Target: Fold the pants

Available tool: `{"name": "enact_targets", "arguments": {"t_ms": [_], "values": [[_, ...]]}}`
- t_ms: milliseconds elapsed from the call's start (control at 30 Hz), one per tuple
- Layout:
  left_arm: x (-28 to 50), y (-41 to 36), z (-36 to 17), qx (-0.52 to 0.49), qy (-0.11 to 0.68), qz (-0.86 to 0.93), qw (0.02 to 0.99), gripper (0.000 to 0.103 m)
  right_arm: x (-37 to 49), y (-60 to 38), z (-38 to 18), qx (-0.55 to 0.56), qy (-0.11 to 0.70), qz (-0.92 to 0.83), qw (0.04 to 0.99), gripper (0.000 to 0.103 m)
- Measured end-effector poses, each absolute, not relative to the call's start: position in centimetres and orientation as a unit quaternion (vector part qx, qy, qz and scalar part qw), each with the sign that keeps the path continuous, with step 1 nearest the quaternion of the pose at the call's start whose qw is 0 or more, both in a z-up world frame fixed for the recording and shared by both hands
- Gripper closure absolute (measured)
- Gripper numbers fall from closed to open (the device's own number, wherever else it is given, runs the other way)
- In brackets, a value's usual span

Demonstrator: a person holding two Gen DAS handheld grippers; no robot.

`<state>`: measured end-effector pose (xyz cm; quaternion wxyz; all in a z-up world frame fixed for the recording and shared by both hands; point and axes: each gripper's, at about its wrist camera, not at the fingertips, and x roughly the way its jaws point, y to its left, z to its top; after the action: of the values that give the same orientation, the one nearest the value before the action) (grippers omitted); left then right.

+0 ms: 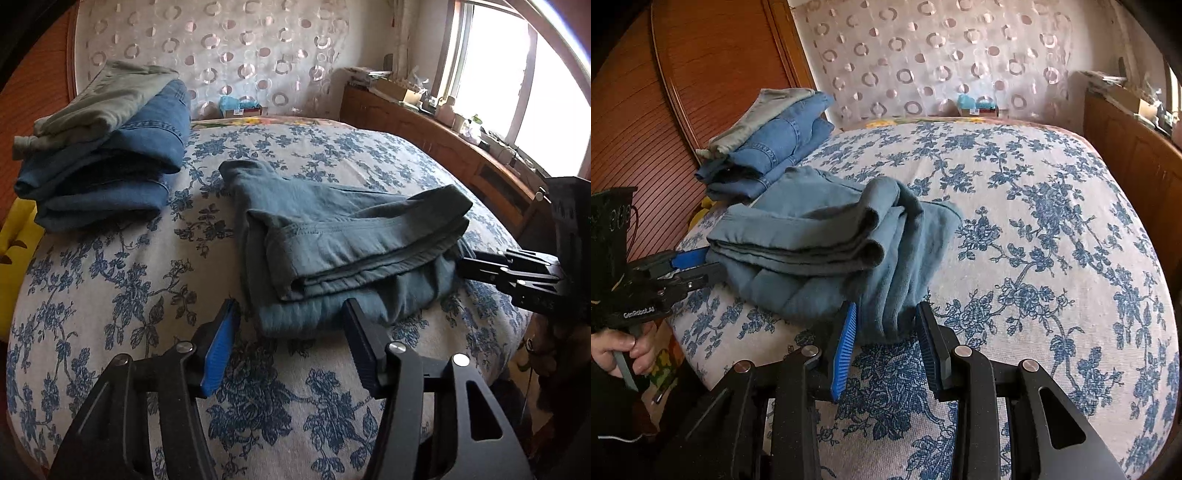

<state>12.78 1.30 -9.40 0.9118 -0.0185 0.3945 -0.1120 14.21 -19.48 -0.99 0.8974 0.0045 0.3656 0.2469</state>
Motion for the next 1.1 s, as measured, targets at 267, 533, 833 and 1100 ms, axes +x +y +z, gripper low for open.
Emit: {"name": "enact_targets", "arguments": {"t_ms": [267,533,833,1100], "values": [[13.4,1.0,-9.9,-0.014,0.400,-0.115,0.909,0.058,13.7,-20.8,-0.3,0.013,0.332,0.213,0.919,0.095],[12.4,0.4,-8.9,-0.011,0.387,-0.139,0.912,0.092,14.0,-21.0,-0.8,0.018,0.333,0.224,0.916,0.095],[8.2,0.2,-7.5,-0.020,0.382,-0.161,0.910,0.092,10.8,-22.0,0.3,0.011,0.319,0.244,0.916,0.095],[8.2,0.3,-9.0,-0.018,0.404,-0.156,0.901,0.076,9.5,-22.2,-0.6,0.005,0.328,0.243,0.913,0.095]]}}
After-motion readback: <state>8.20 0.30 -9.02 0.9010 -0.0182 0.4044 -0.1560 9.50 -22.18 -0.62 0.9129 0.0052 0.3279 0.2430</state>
